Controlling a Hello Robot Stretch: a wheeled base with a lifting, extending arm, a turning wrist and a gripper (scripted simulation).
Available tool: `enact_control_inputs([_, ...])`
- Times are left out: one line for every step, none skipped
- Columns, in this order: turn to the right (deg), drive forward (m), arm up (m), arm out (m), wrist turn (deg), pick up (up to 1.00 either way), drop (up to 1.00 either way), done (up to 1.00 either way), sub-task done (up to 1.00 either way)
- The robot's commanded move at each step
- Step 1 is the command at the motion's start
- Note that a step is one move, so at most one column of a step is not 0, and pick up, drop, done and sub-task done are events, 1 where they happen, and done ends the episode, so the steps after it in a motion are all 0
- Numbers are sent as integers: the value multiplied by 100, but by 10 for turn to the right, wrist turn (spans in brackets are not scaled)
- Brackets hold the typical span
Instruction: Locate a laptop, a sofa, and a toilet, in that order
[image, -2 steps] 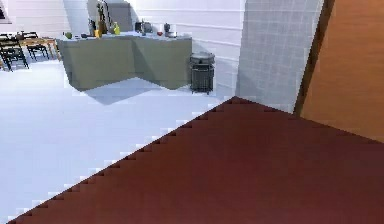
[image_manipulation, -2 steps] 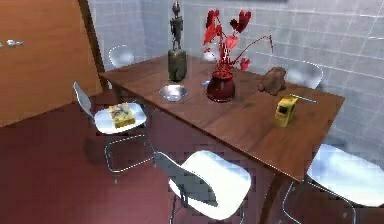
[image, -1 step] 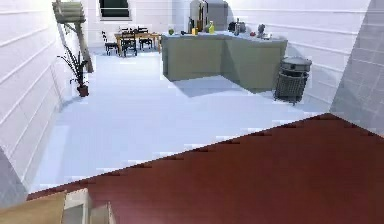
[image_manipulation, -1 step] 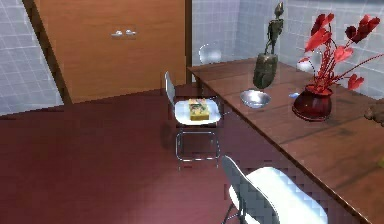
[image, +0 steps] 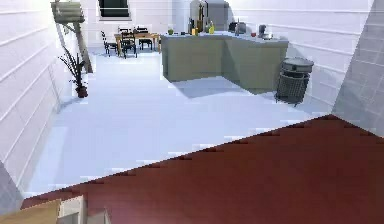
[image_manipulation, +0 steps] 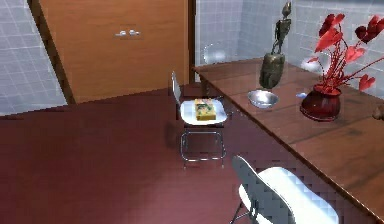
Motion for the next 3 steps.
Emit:
enact_control_inputs([0, 100, 0, 0, 0, 0, 0, 0, 0])
enact_control_inputs([120, 0, 0, 0, 0, 0, 0, 0, 0])
enact_control_inputs([0, 20, 0, 0, 0, 0, 0, 0, 0])
